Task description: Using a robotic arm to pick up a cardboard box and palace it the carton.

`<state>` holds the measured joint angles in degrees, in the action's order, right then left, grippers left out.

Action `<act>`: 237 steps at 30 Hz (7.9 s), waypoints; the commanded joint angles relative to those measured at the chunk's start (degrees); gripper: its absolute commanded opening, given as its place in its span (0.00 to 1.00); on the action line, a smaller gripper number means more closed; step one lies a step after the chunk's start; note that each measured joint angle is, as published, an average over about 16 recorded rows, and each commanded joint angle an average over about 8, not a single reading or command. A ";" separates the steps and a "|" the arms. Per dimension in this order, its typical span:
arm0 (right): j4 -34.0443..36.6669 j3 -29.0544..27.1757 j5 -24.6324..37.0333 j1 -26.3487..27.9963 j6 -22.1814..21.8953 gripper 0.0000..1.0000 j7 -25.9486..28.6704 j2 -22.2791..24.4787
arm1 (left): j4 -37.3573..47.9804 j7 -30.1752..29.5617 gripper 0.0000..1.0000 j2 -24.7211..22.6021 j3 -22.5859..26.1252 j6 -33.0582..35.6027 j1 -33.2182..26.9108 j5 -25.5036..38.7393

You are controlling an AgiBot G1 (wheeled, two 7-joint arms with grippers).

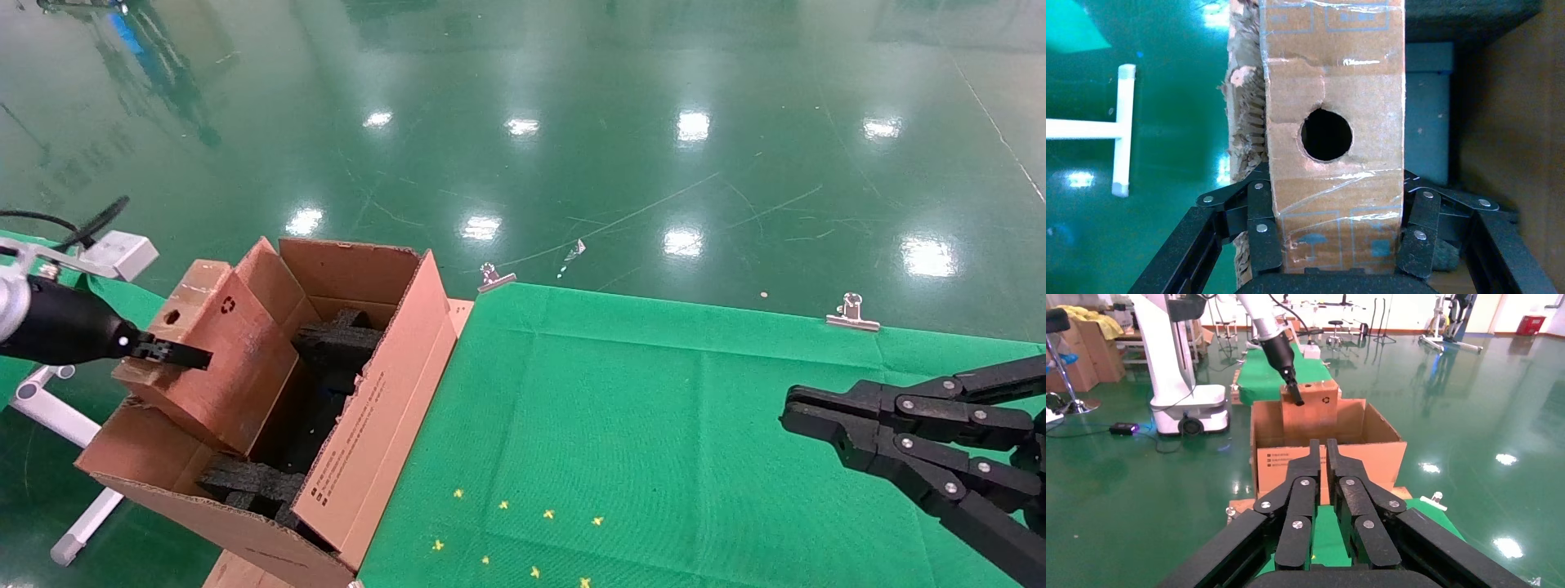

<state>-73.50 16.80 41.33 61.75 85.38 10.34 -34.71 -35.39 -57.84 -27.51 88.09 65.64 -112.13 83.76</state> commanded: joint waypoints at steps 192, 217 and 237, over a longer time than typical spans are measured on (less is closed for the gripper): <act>0.09 0.51 -0.34 0.11 -0.20 1.00 -0.26 0.19 | -38.31 47.13 1.00 -7.47 -72.19 20.09 50.69 -41.99; 0.09 0.51 -0.34 0.11 -0.20 1.00 -0.26 0.19 | -38.08 47.06 1.00 -7.52 -71.97 19.99 50.49 -41.86; 0.09 0.50 -0.34 0.11 -0.20 1.00 -0.26 0.19 | -38.02 47.06 1.00 -7.52 -71.92 19.98 50.45 -41.84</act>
<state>-73.41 17.30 40.99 61.86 85.18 10.08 -34.51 -73.41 -10.77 -35.03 16.18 85.62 -61.68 41.92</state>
